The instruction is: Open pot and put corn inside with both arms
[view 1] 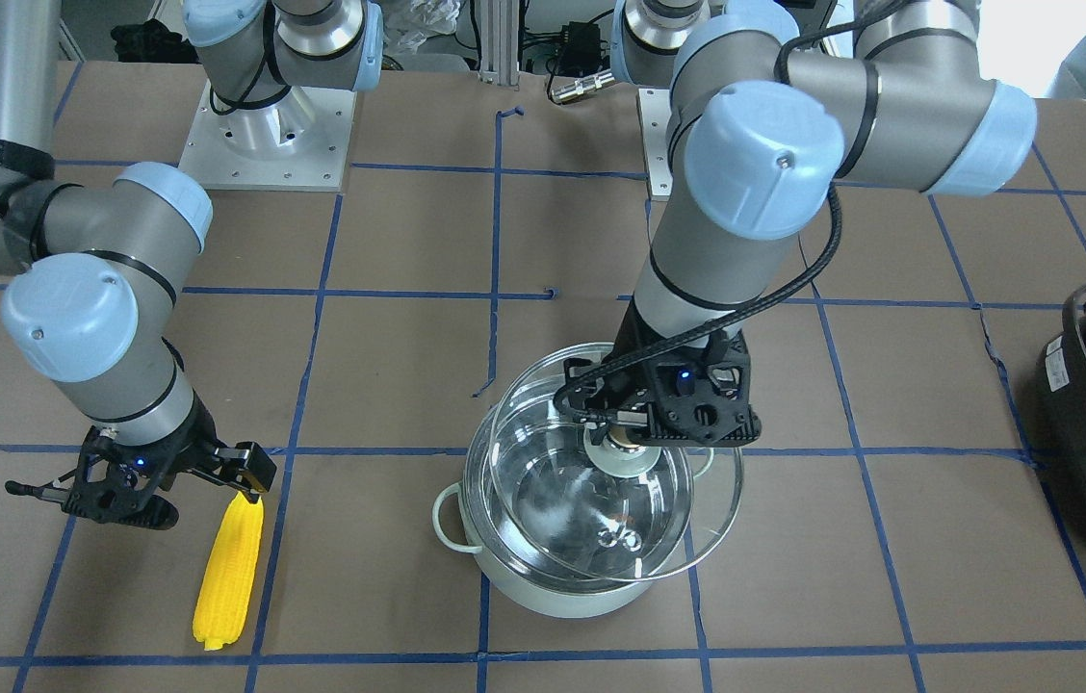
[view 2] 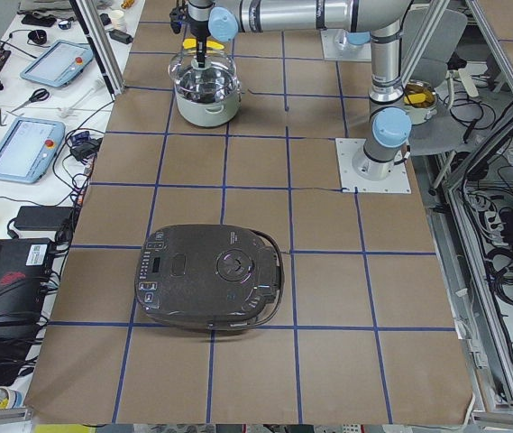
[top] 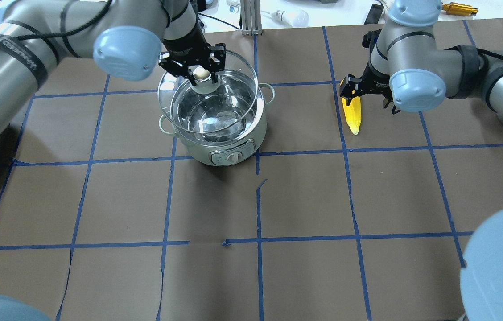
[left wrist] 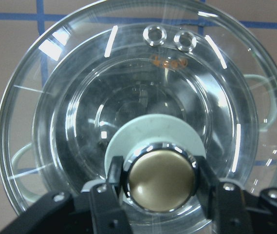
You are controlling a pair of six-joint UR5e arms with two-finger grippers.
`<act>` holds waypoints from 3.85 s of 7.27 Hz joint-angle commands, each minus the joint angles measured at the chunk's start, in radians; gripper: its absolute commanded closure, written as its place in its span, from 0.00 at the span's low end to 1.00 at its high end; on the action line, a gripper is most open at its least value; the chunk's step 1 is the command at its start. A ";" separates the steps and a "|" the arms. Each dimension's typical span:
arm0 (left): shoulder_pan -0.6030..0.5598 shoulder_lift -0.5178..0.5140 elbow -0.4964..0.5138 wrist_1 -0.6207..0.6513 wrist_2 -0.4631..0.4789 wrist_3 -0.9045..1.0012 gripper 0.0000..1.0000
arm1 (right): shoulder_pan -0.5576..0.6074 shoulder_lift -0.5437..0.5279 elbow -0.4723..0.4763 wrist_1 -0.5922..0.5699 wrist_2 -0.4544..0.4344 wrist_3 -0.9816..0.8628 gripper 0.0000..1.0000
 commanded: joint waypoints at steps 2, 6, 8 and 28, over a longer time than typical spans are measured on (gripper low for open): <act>0.254 0.055 -0.006 -0.082 0.016 0.255 0.93 | 0.000 0.155 -0.105 -0.059 0.013 0.007 0.00; 0.493 -0.043 -0.156 0.142 0.004 0.566 0.93 | -0.009 0.206 -0.116 -0.062 0.062 0.008 0.12; 0.548 -0.039 -0.369 0.372 0.012 0.635 0.93 | -0.014 0.206 -0.116 -0.062 0.059 0.008 0.80; 0.234 0.292 -0.183 -0.119 0.059 0.092 0.00 | 0.540 0.216 -0.459 0.288 0.078 0.584 1.00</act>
